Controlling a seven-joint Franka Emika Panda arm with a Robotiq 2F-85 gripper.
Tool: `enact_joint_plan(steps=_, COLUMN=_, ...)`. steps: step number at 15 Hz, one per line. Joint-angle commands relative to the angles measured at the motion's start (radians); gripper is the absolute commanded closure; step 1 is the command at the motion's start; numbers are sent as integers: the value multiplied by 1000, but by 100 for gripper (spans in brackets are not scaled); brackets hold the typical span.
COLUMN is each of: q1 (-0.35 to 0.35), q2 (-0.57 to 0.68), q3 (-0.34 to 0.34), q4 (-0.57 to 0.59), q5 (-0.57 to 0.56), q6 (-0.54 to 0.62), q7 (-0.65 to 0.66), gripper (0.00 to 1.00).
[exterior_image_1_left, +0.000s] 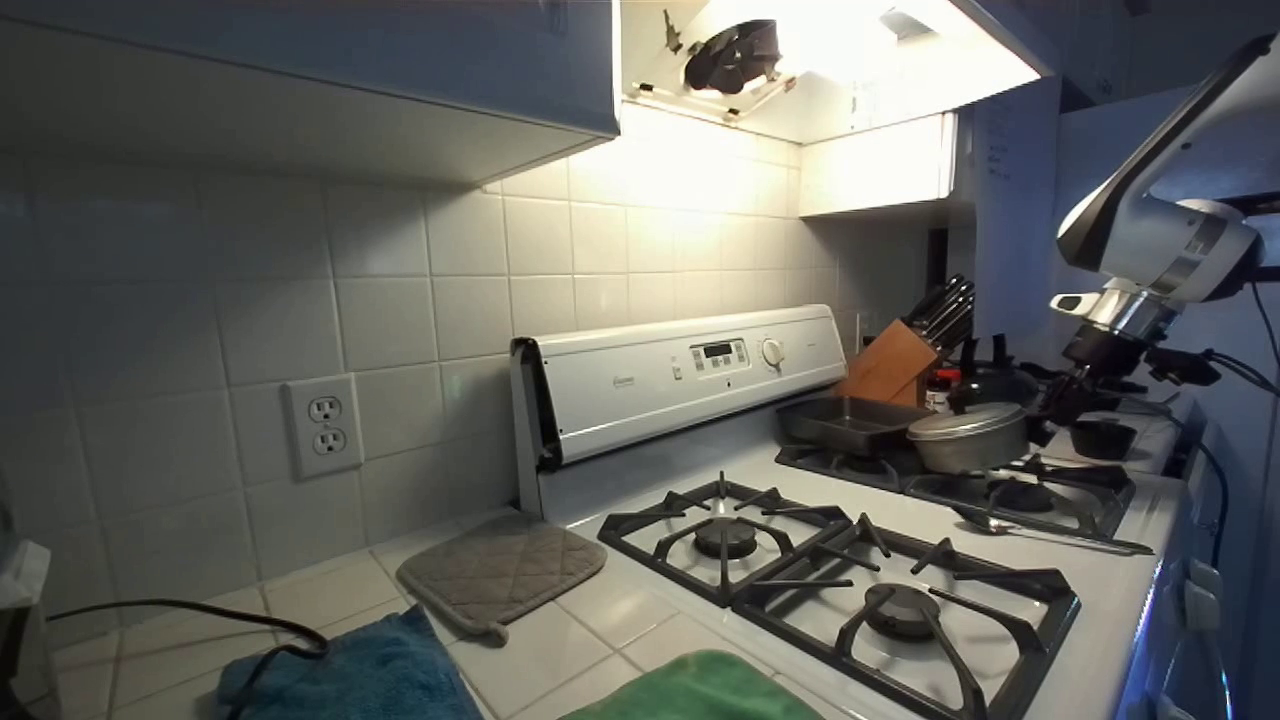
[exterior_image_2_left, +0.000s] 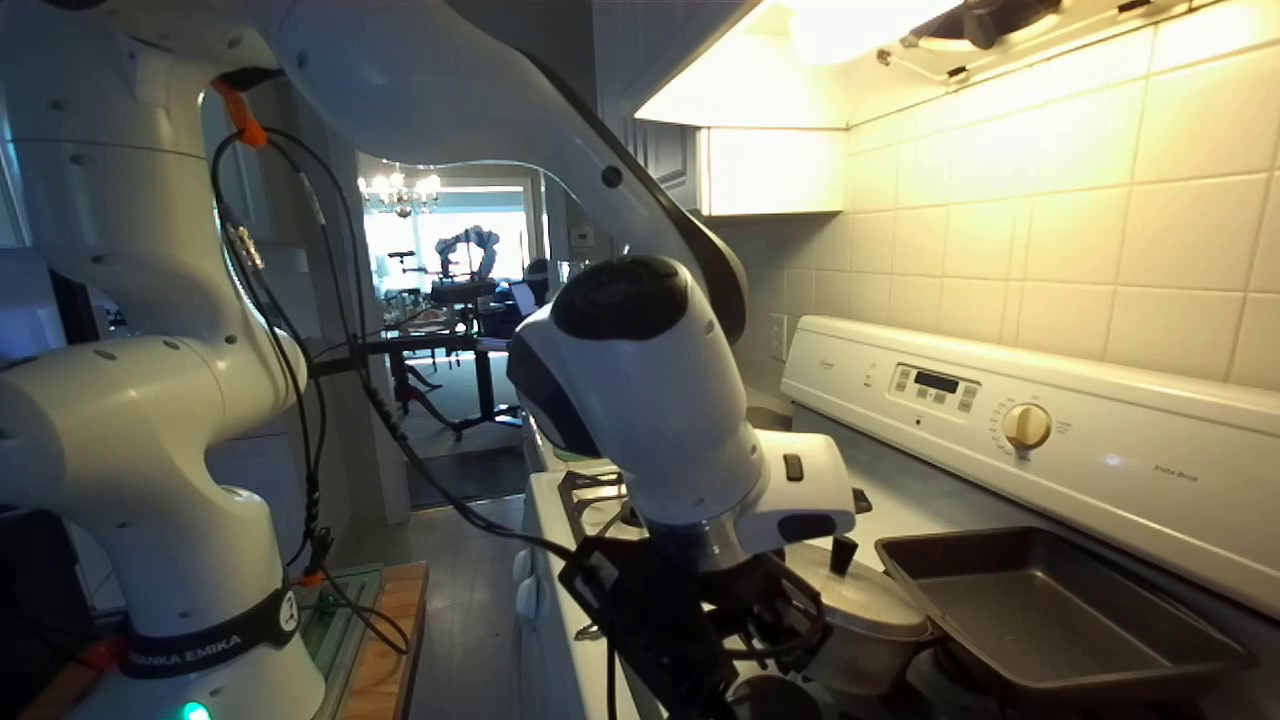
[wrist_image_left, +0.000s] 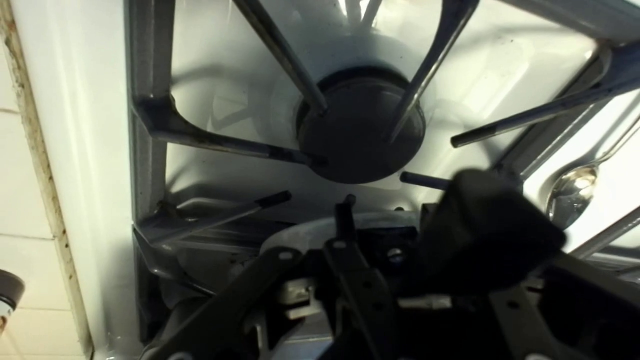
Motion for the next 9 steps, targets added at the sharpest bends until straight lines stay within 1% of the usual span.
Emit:
enact_joint_plan(steps=1, q1=-14, q2=-42, q3=-15, q4=-1, q5=-23, q6=-55, q7=-8, gripper=88)
enact_joint_plan(steps=2, q1=-15, q2=-49, q3=-19, q4=-1, q5=-27, q6=-65, q7=-8, gripper=88)
enact_joint_plan(steps=3, q1=35, q2=-54, q3=-74, q4=0, q5=-32, q6=-79, q7=-6, gripper=88)
enact_joint_plan(steps=9, q1=62, q2=-86, q3=-140, q4=13, q5=-79, q6=-131, q7=2, gripper=88)
